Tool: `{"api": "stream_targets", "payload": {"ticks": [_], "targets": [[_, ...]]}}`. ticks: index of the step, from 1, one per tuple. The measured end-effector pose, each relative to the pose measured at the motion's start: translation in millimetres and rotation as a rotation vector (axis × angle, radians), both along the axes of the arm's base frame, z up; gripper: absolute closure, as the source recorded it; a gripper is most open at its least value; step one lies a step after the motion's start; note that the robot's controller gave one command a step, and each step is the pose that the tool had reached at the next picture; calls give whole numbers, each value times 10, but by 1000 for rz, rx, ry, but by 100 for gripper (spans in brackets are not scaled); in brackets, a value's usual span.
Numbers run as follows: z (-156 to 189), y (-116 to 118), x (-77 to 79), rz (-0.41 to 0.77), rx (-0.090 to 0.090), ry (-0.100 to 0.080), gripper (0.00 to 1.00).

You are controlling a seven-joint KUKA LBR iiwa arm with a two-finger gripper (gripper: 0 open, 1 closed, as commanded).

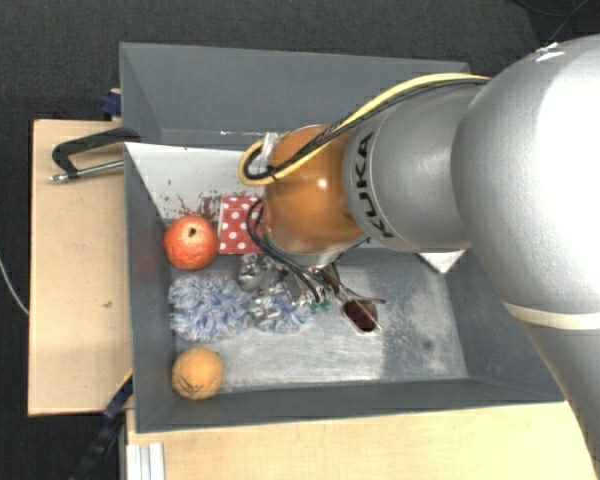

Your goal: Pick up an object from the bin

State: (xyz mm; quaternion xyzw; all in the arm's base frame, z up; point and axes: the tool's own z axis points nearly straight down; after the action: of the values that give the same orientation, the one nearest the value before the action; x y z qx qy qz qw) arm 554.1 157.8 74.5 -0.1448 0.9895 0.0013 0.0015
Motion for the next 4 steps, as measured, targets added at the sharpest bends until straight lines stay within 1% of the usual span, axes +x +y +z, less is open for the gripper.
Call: {"api": "stream_targets", "payload": {"ticks": [2, 3, 4], "targets": [[32, -3, -14, 0, -1, 3, 100], [224, -6, -31, 0, -2, 7, 100], [425, 2, -8, 0, 0, -2, 100]]}}
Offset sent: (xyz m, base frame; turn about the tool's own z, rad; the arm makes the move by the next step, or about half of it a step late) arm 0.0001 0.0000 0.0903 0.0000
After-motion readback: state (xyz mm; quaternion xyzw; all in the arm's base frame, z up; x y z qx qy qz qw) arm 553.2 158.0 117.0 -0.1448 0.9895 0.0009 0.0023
